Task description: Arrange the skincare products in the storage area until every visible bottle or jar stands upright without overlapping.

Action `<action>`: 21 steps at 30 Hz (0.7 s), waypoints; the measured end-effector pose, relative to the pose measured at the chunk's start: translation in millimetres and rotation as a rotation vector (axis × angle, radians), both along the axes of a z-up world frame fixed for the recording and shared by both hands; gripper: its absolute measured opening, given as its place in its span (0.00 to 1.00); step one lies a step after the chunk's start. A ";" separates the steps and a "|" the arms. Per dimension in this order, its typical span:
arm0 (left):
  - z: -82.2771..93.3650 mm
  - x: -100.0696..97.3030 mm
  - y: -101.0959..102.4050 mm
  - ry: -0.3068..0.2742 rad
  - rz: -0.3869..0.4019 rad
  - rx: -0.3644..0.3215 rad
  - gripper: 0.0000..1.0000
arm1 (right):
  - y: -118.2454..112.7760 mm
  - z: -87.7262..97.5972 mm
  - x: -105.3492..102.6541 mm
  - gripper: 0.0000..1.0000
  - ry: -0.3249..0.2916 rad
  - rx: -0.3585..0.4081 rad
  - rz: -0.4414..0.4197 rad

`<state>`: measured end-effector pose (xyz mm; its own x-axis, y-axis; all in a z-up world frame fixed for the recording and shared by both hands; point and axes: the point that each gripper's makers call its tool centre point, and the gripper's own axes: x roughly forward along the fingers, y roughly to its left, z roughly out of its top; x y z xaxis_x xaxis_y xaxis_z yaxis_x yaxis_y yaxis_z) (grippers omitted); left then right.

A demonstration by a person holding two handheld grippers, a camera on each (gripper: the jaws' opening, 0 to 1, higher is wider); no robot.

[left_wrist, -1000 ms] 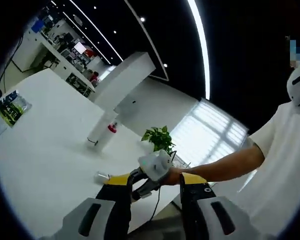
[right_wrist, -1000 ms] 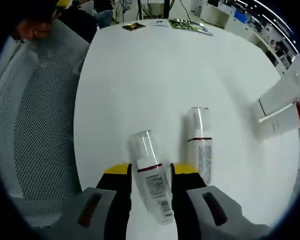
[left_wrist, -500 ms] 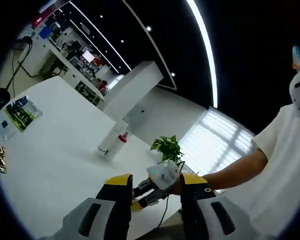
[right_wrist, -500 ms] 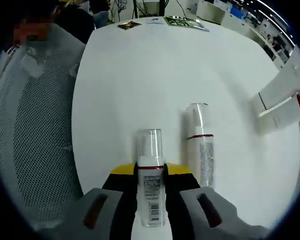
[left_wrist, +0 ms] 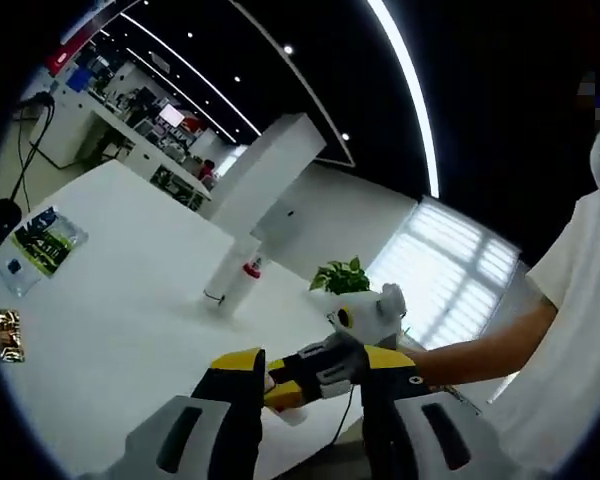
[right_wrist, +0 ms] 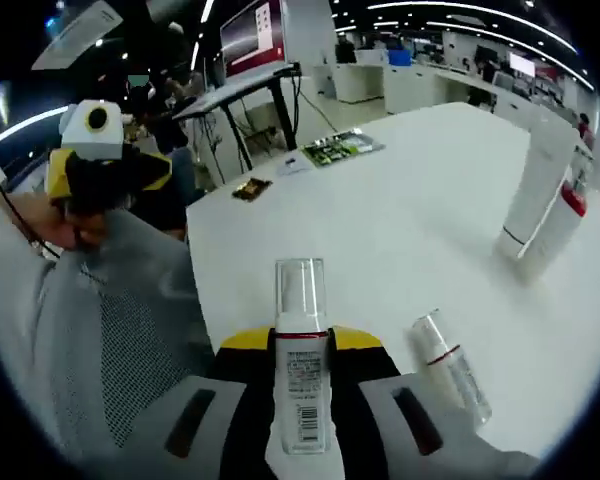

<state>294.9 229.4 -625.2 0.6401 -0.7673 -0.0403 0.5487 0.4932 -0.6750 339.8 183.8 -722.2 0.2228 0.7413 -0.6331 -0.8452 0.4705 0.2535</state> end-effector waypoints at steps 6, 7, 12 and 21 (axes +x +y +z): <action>-6.4 -5.1 -5.5 0.019 -0.044 0.031 0.38 | 14.5 51.9 -13.1 0.17 0.042 0.273 -0.161; -6.5 -5.5 -7.2 0.017 -0.050 0.033 0.38 | 15.0 58.2 -14.6 0.17 0.056 0.308 -0.182; -7.5 -10.6 -15.0 0.009 -0.088 0.049 0.38 | 16.3 87.4 -26.5 0.17 0.094 0.452 -0.214; 1.6 -18.8 -22.9 -0.010 -0.118 0.024 0.38 | 27.2 111.9 -37.1 0.17 0.104 0.538 -0.165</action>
